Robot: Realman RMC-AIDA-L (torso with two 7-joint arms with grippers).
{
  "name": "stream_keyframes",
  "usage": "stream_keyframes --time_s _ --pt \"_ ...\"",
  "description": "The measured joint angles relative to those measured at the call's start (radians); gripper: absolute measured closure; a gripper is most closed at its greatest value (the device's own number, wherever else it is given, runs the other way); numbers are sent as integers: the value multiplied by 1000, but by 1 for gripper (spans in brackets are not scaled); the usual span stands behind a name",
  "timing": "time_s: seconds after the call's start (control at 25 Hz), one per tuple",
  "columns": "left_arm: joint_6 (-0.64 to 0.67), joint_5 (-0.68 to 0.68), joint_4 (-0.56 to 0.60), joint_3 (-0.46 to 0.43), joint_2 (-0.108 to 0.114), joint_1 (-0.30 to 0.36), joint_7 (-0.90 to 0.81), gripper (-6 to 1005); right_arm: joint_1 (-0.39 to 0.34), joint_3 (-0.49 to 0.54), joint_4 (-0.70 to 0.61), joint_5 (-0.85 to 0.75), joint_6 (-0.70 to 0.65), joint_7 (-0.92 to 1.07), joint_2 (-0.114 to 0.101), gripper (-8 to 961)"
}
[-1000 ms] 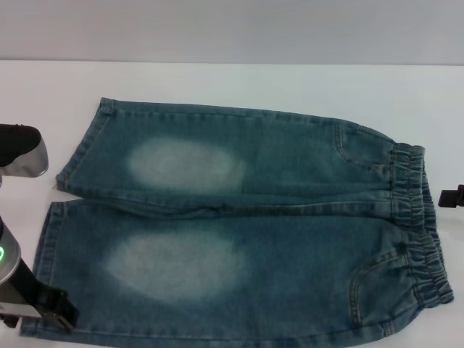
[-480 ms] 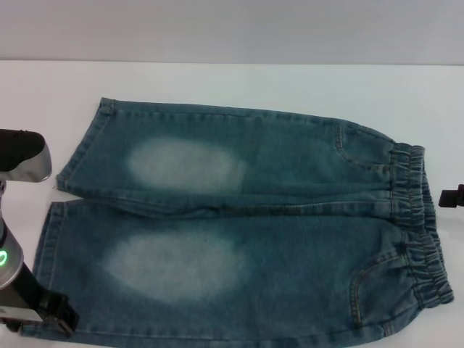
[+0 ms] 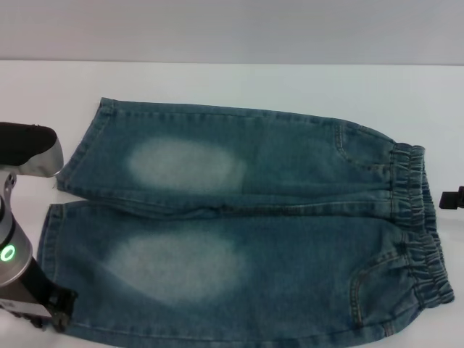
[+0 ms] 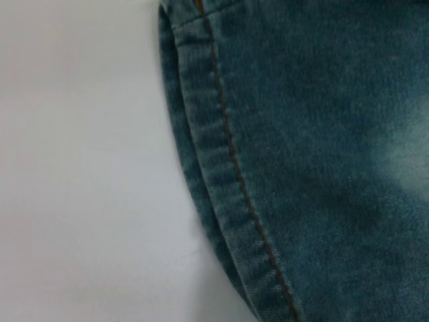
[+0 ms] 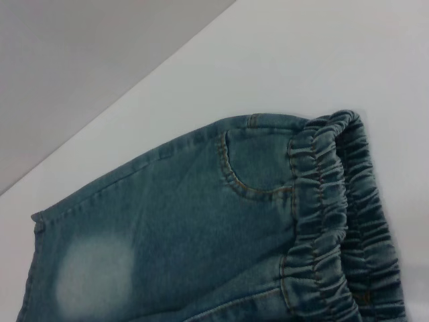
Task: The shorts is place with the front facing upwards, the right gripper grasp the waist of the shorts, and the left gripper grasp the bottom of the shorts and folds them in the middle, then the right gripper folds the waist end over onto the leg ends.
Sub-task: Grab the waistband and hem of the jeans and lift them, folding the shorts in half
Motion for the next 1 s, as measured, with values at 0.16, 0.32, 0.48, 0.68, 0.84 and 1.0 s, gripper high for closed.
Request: stream_keyframes --time_s 0.16,0.32,0.48,0.68,0.84,1.0 --pt "0 -1 -8 2 0 -1 0 729 -2 0 0 0 0 0 0 167" --pt "-3 -1 -9 2 0 -2 0 827 -6 0 2 0 0 0 0 167" --pt "-5 -1 -14 3 1 -2 0 887 -7 2 8 7 4 1 0 168" --pt "-9 -8 -29 5 1 -16 3 902 -6 27 10 9 36 2 8 168" --pt "-11 -10 -50 7 1 -24 4 902 -11 28 7 9 37 -1 11 168" --pt "-12 -10 -60 7 2 -28 13 902 -21 5 -6 3 39 0 16 168"
